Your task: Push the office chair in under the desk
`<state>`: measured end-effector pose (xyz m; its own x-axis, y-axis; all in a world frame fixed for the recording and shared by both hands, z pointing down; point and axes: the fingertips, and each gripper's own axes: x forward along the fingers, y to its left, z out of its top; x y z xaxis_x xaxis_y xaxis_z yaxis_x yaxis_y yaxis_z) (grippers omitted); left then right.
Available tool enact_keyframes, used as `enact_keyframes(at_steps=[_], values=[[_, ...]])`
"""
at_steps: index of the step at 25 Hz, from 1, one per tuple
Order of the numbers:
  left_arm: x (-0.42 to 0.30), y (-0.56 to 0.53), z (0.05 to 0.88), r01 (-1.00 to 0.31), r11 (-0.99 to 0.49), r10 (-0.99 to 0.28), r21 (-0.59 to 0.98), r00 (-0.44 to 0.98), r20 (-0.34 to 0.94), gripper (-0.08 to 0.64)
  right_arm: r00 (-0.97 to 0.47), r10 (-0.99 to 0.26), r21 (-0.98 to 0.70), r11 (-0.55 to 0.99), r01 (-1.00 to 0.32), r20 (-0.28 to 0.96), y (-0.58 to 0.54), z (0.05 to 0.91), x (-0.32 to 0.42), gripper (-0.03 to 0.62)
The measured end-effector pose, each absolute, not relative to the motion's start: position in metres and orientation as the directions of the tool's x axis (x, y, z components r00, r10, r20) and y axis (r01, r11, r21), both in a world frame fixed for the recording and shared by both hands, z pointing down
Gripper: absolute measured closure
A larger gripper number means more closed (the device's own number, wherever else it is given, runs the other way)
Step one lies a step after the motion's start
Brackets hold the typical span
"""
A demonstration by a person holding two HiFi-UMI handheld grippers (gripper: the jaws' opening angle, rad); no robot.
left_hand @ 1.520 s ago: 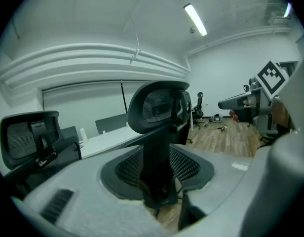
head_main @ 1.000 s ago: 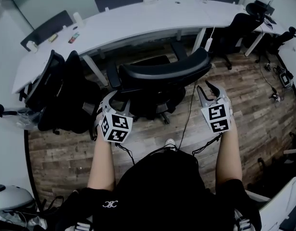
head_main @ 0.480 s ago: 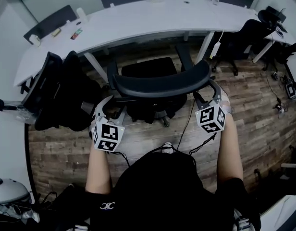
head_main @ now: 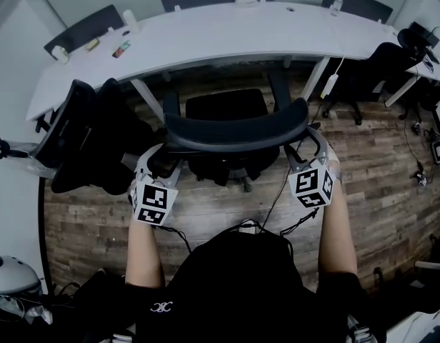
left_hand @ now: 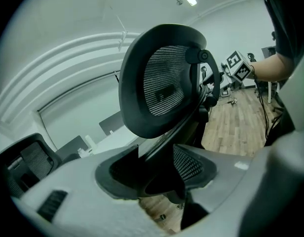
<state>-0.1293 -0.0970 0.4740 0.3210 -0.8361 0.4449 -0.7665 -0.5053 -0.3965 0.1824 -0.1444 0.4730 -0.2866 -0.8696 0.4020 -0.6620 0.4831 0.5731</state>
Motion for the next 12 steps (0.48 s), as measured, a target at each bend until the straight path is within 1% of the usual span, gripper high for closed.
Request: enact_keyframes(at_steps=[6,12], values=[[-0.125,-0.130,0.470,-0.779,-0.481,-0.855,-0.402,0.314,0.413,0.339,-0.284,-0.866,0.558,0.486,-0.673,0.412,-0.182,0.472,0.188,0.305],[-0.126,-0.156,0.472,-0.786,-0.476,-0.856,-0.394,0.310,0.414,0.341,-0.308,-0.857,0.538,0.502,-0.677,0.413,-0.210,0.473,0.187,0.308]])
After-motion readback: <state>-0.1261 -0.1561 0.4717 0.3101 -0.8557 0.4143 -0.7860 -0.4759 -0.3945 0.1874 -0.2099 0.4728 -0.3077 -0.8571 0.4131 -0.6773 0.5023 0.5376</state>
